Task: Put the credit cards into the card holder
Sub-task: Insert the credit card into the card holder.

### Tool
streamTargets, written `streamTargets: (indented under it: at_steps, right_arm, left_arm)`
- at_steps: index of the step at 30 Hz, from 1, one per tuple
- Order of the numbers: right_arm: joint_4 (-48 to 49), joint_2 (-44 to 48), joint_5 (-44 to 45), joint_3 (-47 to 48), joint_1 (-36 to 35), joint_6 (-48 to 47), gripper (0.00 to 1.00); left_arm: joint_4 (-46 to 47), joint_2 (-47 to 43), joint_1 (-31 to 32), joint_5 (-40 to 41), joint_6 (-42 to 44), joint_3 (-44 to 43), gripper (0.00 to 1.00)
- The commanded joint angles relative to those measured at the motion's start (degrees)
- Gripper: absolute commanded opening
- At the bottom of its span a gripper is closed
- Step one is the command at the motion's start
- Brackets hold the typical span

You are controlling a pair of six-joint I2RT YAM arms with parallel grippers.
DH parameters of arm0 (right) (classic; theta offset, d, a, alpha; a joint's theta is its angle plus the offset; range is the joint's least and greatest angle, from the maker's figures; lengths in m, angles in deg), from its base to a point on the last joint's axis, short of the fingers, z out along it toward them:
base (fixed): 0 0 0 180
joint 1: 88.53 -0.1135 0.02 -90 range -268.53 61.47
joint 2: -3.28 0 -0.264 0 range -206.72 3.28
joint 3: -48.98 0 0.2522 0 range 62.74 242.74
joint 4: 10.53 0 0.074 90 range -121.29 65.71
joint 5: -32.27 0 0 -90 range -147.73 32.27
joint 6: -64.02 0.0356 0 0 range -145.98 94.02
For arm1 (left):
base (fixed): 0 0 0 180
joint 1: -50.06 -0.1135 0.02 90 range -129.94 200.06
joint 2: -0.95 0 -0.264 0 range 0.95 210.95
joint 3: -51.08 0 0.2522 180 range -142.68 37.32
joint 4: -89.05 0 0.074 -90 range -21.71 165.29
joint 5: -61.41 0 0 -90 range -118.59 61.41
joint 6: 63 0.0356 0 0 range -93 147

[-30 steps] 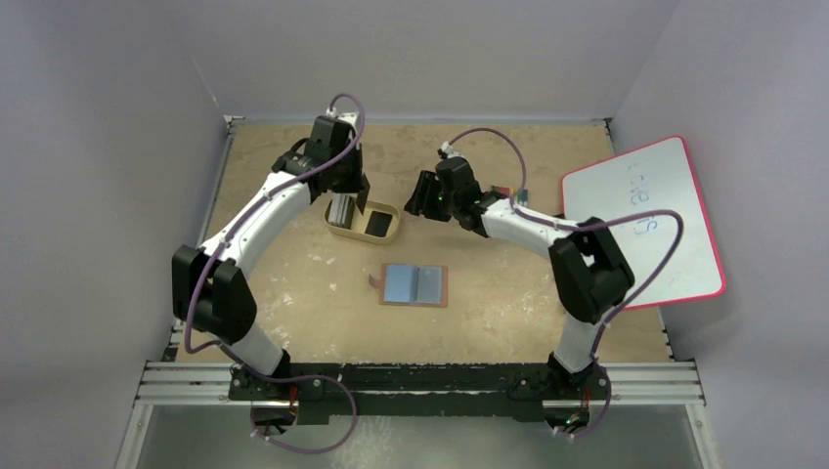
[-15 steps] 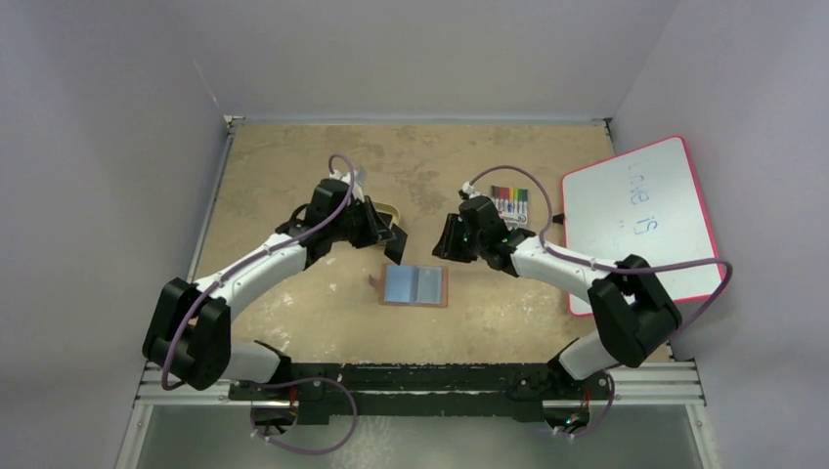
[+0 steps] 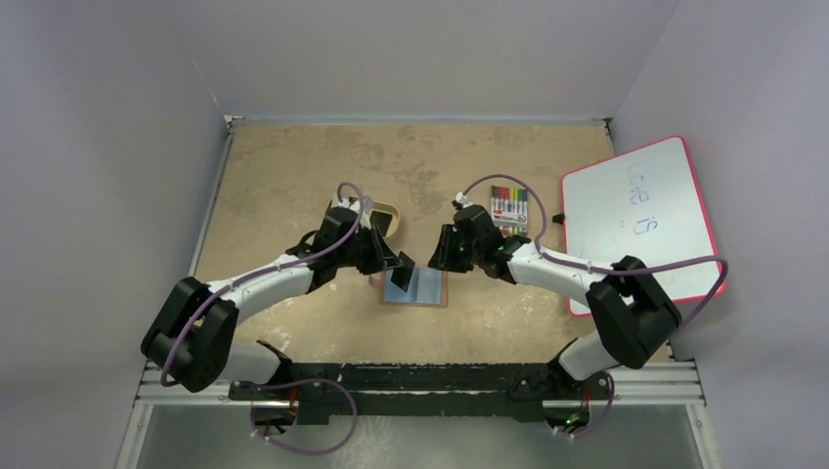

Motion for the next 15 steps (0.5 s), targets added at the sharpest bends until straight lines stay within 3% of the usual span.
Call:
streamTargets:
  at_steps: [1, 15]
  right_arm:
    - [1.44, -0.67, 0.25, -0.59, -0.48, 0.56, 0.31]
    - [2.28, -0.73, 0.65, -2.40, -0.53, 0.61, 0.31]
  left_arm:
    - [5.88, 1.10, 0.77, -1.81, -0.59, 1.25, 0.00]
    - [9.45, 7.81, 2.35, 0.21, -0.05, 1.96, 0.00]
